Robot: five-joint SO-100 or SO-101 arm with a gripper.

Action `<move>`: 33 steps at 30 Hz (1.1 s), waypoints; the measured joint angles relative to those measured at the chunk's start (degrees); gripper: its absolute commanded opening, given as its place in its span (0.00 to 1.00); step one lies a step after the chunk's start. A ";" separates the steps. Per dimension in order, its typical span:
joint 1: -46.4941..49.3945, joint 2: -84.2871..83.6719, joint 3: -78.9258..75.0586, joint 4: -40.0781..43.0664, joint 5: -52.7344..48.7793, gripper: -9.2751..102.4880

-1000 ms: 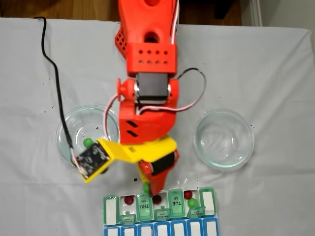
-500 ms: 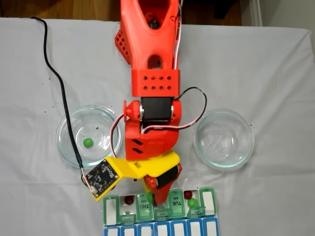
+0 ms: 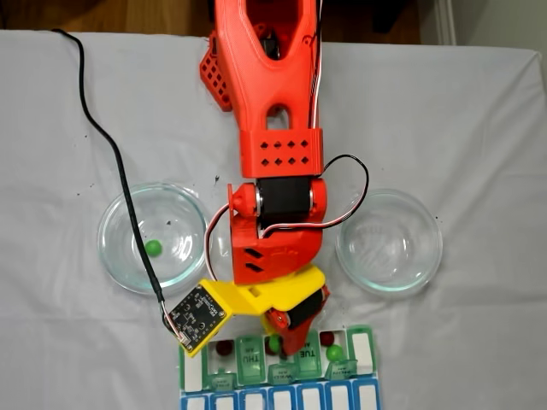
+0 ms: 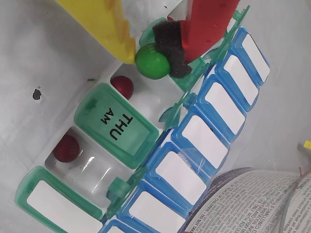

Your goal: Sort medicines into box.

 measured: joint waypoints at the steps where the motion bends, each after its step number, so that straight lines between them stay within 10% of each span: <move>1: 0.00 0.00 0.00 0.00 -0.26 0.08; 27: -0.09 -5.45 0.00 -7.03 -2.90 0.25; 33: -0.09 -6.33 0.00 -6.77 -2.55 0.14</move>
